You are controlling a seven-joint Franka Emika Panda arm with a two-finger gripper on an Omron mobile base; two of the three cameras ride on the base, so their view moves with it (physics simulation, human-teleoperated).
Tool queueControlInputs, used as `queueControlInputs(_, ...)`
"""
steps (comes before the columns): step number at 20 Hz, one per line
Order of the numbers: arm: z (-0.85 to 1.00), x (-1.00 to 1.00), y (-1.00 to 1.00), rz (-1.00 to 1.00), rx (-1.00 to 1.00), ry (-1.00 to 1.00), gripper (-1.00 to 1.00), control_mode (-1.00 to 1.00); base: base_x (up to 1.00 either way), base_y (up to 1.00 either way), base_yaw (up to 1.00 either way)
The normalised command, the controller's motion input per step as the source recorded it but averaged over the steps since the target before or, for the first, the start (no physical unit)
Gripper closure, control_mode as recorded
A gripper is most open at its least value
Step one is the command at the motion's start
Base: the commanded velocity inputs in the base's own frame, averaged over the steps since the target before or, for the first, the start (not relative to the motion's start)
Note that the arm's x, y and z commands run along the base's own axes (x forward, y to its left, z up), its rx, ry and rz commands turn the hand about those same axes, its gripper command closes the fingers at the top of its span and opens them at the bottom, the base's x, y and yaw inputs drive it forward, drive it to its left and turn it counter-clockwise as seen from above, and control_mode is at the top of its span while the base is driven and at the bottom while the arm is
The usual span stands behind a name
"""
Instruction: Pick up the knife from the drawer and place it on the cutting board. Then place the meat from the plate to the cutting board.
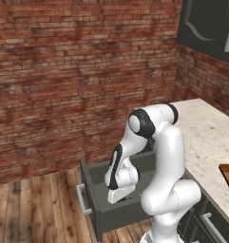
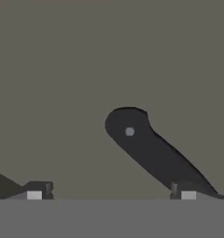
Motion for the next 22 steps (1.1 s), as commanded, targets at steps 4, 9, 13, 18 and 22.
queueControlInputs(4, -0.24, 0.35, 0.00, 0.00, 0.00, -0.01, -1.00, -1.00, 0.00, 0.00, 0.00)
queueControlInputs(9, -0.01, 0.27, -0.01, 0.00, 0.00, -0.05, -1.00, -1.00, 0.00, 0.00, 0.00)
queueControlInputs(13, -0.19, 0.28, 0.00, 0.00, 0.00, -0.09, -1.00, -1.00, 0.00, 0.00, 0.00)
queueControlInputs(18, -0.40, 0.17, -0.02, 0.00, 0.00, -0.09, -1.00, -1.00, 0.00, 0.00, 0.00)
queueControlInputs(22, -0.29, 0.00, -0.13, 0.00, 0.00, -0.05, -1.00, -1.00, 0.00, 0.00, 0.00)
